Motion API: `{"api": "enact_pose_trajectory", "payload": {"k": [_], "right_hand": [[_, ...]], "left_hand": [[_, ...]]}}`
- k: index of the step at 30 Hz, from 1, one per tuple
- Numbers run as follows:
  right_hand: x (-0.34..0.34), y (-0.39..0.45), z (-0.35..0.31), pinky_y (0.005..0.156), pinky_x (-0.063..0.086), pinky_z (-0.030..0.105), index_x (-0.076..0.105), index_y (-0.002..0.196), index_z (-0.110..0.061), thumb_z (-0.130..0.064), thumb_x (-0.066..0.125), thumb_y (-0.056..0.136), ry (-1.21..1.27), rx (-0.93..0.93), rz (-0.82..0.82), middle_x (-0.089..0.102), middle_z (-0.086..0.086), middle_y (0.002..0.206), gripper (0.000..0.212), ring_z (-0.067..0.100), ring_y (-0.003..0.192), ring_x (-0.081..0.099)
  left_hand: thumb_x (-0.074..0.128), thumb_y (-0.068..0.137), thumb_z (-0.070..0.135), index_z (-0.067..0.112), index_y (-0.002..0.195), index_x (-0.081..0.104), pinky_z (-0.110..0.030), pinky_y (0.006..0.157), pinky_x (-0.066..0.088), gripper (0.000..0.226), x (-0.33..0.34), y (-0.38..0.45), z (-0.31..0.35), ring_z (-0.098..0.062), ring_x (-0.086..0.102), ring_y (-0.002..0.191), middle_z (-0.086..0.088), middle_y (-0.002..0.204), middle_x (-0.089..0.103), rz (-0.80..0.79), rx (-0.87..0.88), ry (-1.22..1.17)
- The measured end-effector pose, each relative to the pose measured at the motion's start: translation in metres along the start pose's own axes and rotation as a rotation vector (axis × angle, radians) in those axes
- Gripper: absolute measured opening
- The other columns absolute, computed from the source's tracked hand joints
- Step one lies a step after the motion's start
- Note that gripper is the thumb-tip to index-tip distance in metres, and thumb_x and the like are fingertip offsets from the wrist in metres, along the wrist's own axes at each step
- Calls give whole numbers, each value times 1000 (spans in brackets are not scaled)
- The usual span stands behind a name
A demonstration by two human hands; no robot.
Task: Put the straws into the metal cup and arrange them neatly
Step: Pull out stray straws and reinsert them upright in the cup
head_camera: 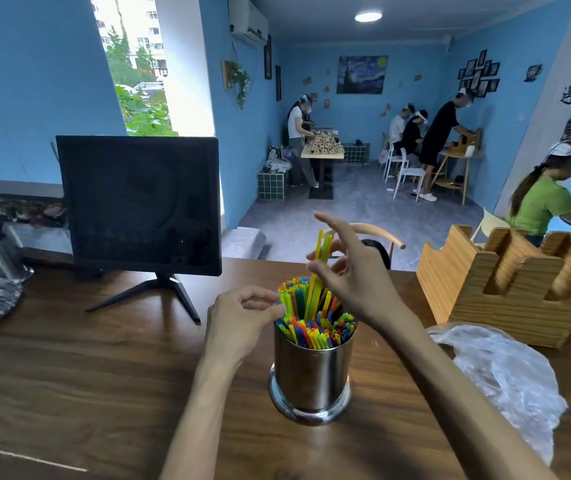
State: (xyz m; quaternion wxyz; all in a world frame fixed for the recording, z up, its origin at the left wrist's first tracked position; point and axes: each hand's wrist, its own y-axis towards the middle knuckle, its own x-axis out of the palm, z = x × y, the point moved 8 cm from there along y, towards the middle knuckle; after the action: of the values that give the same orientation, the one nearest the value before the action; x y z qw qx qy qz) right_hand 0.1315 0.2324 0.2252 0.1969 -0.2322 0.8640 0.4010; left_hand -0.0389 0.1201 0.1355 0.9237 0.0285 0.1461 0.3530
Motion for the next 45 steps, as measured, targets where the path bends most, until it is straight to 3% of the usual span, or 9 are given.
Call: {"api": "enact_pose_trajectory", "payload": {"k": [4,7,14,21,27,34,38,41,45], "right_hand": [[9,-13,3,71,57,36,62,125,-31,-27,77,89,-156,-52,-40,71,-11,78,39,6,70,68],[13,-17,8,80,55,37,73,109,-28,-33,73,92,-233,-86,-90,75,-10,97,18,9,88,67],[21,-26,20,79,36,26,75,117,-30,-49,58,98,-246,15,-219,73,-9,106,32,4,95,51],[18,-27,18,91,44,29,75,115,-29,-46,58,100,-181,14,-205,72,-12,110,28,6,105,57],[18,-24,1,103,38,26,73,120,-30,-43,62,99,-59,-61,-197,69,-14,120,27,1,118,53],[16,-17,-11,99,50,43,72,105,-25,-30,69,97,236,-24,-224,74,-9,104,10,11,106,68],[9,-12,-14,87,55,36,71,100,-14,-20,67,98,332,-9,-231,76,1,86,7,16,88,73],[1,-11,-10,74,53,32,73,99,-10,-18,63,100,415,17,-196,69,7,77,12,22,73,69],[-2,-9,-2,64,42,41,76,102,-22,-31,59,101,436,49,-182,59,11,75,18,25,68,52]], "left_hand": [[88,74,13,26,82,81,-33,78,59,17,-3,-3,5,-14,75,77,2,76,78,38,11,-20],[87,76,9,25,85,81,-31,80,61,19,-2,-8,13,-10,75,80,6,77,78,31,52,8],[89,76,26,31,81,83,-9,64,47,9,-3,-16,44,4,68,71,19,73,75,18,264,217],[87,79,23,24,87,83,-14,72,55,10,-14,-22,85,4,70,74,18,78,76,139,486,267],[82,84,15,26,94,81,-9,71,52,15,-21,-36,132,5,71,77,19,85,75,196,635,126],[77,89,13,30,94,77,-15,67,53,18,-43,-44,174,-6,73,71,15,81,76,322,729,-121],[77,88,12,27,93,77,-24,72,58,16,-47,-42,177,-17,74,77,8,85,77,305,726,-209],[79,87,12,21,95,78,-27,72,58,12,-51,-34,164,-17,73,76,3,83,77,316,655,-318],[82,78,26,24,95,78,-34,75,60,17,-49,-23,140,-18,72,73,2,82,77,285,516,-426]]}}
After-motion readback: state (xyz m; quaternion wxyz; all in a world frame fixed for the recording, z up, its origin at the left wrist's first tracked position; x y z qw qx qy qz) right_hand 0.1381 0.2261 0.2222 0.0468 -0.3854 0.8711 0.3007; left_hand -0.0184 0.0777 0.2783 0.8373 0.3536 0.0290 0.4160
